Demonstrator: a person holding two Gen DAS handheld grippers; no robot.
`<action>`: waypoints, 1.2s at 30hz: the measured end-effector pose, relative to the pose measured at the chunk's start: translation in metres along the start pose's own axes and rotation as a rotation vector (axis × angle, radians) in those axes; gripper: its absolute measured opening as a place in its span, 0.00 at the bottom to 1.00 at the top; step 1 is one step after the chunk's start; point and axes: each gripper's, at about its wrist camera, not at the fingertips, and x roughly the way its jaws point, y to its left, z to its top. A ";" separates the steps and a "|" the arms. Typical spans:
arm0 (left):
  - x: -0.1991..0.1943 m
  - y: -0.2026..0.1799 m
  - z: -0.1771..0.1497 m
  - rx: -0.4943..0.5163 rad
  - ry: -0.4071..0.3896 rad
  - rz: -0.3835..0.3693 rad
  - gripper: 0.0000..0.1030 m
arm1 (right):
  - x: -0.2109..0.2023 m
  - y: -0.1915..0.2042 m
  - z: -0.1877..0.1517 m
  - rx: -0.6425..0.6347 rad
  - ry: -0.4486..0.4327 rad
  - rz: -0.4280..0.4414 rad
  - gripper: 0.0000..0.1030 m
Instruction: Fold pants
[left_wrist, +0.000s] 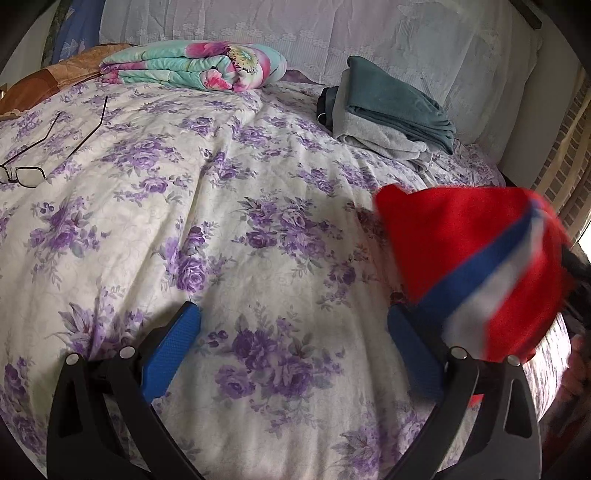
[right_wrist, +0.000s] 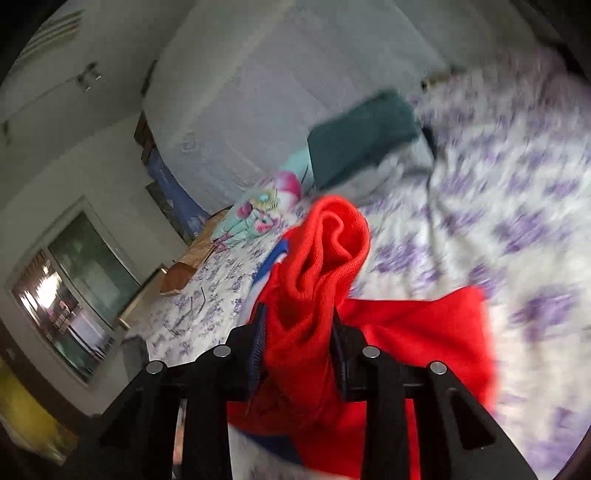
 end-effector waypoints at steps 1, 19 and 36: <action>0.000 0.000 0.000 0.002 0.001 0.004 0.96 | -0.014 -0.006 -0.003 -0.007 -0.010 -0.050 0.31; 0.034 -0.154 0.025 0.472 0.039 0.209 0.96 | 0.024 -0.015 -0.016 -0.333 0.150 -0.503 0.82; 0.115 -0.103 0.069 0.263 0.194 0.261 0.96 | 0.090 -0.031 0.009 -0.372 0.280 -0.537 0.97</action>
